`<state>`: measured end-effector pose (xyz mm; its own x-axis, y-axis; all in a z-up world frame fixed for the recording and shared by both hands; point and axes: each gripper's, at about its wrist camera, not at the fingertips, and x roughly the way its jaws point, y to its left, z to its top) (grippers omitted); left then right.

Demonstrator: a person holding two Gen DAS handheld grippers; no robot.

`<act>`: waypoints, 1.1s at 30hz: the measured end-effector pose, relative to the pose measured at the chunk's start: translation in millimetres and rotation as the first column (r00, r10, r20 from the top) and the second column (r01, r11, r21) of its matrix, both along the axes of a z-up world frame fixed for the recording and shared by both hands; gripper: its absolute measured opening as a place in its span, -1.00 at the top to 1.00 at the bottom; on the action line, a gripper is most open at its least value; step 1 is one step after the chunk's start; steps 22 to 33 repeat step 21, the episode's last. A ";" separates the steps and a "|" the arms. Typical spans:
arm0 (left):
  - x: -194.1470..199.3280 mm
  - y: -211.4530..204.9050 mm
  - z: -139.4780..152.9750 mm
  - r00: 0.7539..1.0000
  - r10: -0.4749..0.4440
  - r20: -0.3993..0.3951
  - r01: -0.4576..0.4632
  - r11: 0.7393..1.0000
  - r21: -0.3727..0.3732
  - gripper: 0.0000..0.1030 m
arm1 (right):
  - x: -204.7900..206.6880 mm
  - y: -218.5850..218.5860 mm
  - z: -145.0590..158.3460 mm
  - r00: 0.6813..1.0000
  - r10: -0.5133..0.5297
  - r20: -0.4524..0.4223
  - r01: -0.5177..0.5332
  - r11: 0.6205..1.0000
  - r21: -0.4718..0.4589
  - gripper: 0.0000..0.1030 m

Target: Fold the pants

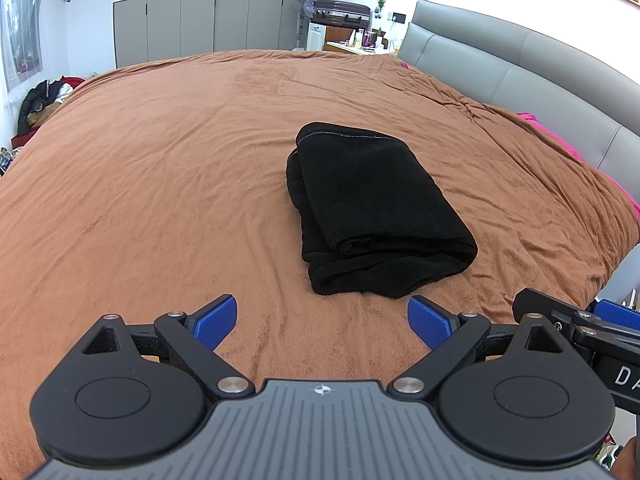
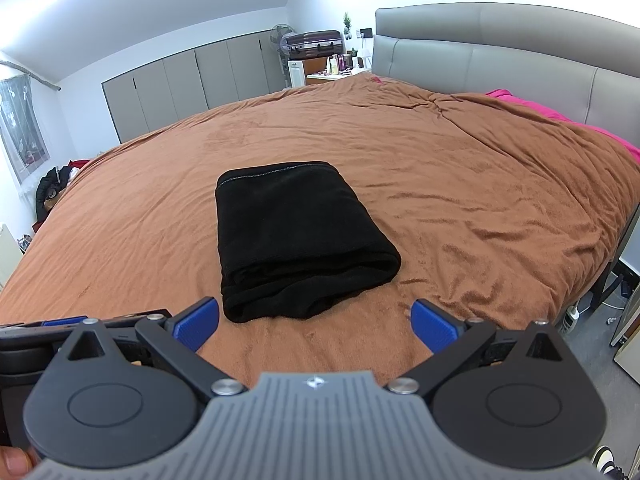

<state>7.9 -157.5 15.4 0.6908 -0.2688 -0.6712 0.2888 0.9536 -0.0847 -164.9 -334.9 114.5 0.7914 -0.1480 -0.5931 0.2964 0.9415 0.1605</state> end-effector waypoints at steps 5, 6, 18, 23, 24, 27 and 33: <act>-0.1 0.5 -0.1 1.000 -0.001 -0.001 0.001 1.000 0.001 -1.00 | -0.6 -0.2 -0.2 1.000 -0.001 0.000 0.001 1.000 0.001 -0.90; -0.2 0.4 -0.1 1.000 0.000 0.000 0.000 1.000 0.001 -1.00 | -0.4 -0.5 -0.2 1.000 -0.001 0.000 0.001 1.000 0.001 -0.90; -2.8 -0.8 -1.1 1.000 0.000 0.014 0.000 1.000 0.007 -1.00 | -3.6 2.8 -1.3 1.000 -0.005 0.001 0.005 1.000 0.007 -0.90; -4.9 -0.5 -1.1 1.000 0.000 0.018 0.000 1.000 0.011 -1.00 | -3.5 3.0 -1.4 1.000 -0.006 0.001 0.006 1.000 0.011 -0.91; -4.9 -0.5 -1.1 1.000 0.000 0.018 0.000 1.000 0.011 -1.00 | -3.5 3.0 -1.4 1.000 -0.006 0.001 0.006 1.000 0.011 -0.91; -4.9 -0.5 -1.1 1.000 0.000 0.018 0.000 1.000 0.011 -1.00 | -3.5 3.0 -1.4 1.000 -0.006 0.001 0.006 1.000 0.011 -0.91; -4.9 -0.5 -1.1 1.000 0.000 0.018 0.000 1.000 0.011 -1.00 | -3.5 3.0 -1.4 1.000 -0.006 0.001 0.006 1.000 0.011 -0.91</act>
